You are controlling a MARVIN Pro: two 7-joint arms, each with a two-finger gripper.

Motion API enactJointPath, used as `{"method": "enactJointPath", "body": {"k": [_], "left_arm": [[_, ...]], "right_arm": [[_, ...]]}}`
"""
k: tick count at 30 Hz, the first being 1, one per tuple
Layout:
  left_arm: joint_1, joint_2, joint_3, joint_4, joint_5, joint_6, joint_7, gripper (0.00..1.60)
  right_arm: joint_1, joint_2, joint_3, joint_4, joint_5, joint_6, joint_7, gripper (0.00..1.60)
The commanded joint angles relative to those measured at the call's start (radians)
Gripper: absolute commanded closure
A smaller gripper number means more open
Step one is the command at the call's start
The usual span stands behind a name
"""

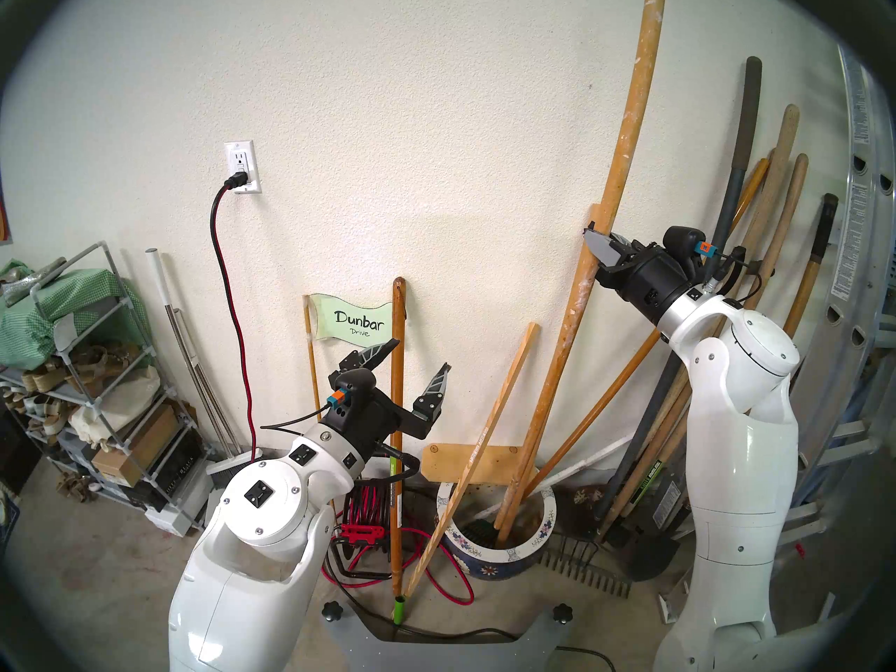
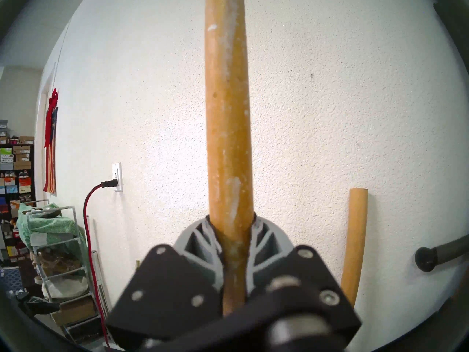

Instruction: Put wooden sticks into the pot

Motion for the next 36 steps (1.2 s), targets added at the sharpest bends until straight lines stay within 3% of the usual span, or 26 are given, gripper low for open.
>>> {"method": "enactJointPath", "body": {"k": [1,7,13,24,36], "left_arm": [[0.000,0.000,0.000,0.000,0.000,0.000,0.000,0.00],[0.000,0.000,0.000,0.000,0.000,0.000,0.000,0.00],[0.000,0.000,0.000,0.000,0.000,0.000,0.000,0.00],[0.000,0.000,0.000,0.000,0.000,0.000,0.000,0.00],[0.000,0.000,0.000,0.000,0.000,0.000,0.000,0.00]], "right_arm": [[-0.011,-0.006,-0.015,0.040,-0.033,-0.079,-0.008,1.60],[-0.044,0.009,-0.038,0.090,-0.096,-0.162,-0.010,1.60],[-0.060,0.018,-0.048,0.113,-0.127,-0.194,-0.007,1.60],[-0.056,-0.003,-0.089,0.191,-0.183,-0.196,-0.048,1.60],[-0.011,-0.036,-0.116,0.350,-0.220,-0.204,-0.101,1.60]]}}
